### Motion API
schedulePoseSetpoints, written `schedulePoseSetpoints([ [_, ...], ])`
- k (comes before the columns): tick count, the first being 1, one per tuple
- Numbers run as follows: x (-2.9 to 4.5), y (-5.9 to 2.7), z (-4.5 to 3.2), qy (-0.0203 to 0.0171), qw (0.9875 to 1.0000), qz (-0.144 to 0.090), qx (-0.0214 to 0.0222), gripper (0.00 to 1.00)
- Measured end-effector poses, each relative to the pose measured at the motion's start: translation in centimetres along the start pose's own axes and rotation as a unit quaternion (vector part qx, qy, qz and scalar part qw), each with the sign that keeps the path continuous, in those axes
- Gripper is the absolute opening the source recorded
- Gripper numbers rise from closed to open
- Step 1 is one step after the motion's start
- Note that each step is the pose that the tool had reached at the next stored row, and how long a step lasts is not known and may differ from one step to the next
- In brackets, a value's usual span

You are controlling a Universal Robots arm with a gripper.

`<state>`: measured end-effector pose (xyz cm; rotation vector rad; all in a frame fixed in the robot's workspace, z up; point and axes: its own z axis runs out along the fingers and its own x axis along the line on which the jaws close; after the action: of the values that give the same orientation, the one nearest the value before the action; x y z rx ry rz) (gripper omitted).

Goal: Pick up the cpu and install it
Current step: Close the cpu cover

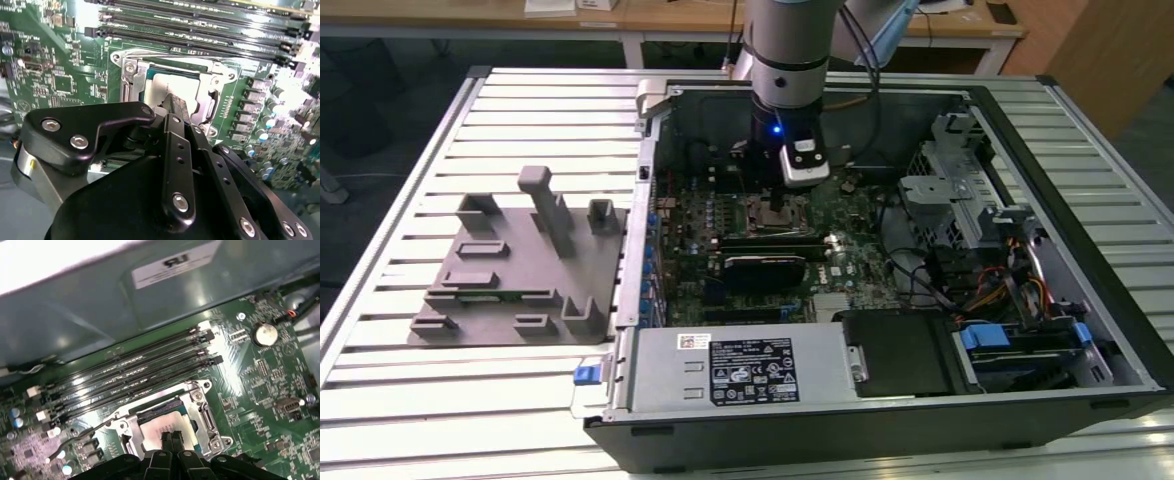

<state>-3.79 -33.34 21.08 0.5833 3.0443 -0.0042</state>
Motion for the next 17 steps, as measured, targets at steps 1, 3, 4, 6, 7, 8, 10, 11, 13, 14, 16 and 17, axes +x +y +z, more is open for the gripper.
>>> schedulePoseSetpoints([
  [1,0.0,0.0,0.0,-0.0001,1.0,-0.007,-0.0001,0.11],
  [3,0.0,0.0,0.0,-0.0002,0.9998,-0.021,-0.0001,0.11],
  [4,0.0,0.0,0.0,-0.0003,0.9996,-0.027,-0.0001,0.11],
  [6,0.0,0.0,0.0,-0.0004,0.9992,-0.04,-0.0002,0.11],
  [7,0.0,0.0,0.0,-0.0004,0.9989,-0.047,-0.0002,0.11],
  [8,0.0,0.0,0.0,-0.0005,0.9986,-0.053,-0.0002,0.11],
  [10,0.0,0.0,0.0,-0.0007,0.9979,-0.065,-0.0001,0.11],
  [11,0.0,0.0,0.0,-0.0007,0.9975,-0.071,-0.0002,0.11],
  [13,0.0,0.0,0.0,-0.0008,0.9966,-0.082,-0.0004,0.11],
  [14,0.0,0.0,0.0,-0.0008,0.9961,-0.088,-0.0004,0.11],
  [16,0.0,0.0,0.0,-0.0009,0.9953,-0.097,-0.0006,0.11],
  [17,0.0,0.0,0.0,-0.0009,0.995,-0.1,-0.0007,0.11],
])
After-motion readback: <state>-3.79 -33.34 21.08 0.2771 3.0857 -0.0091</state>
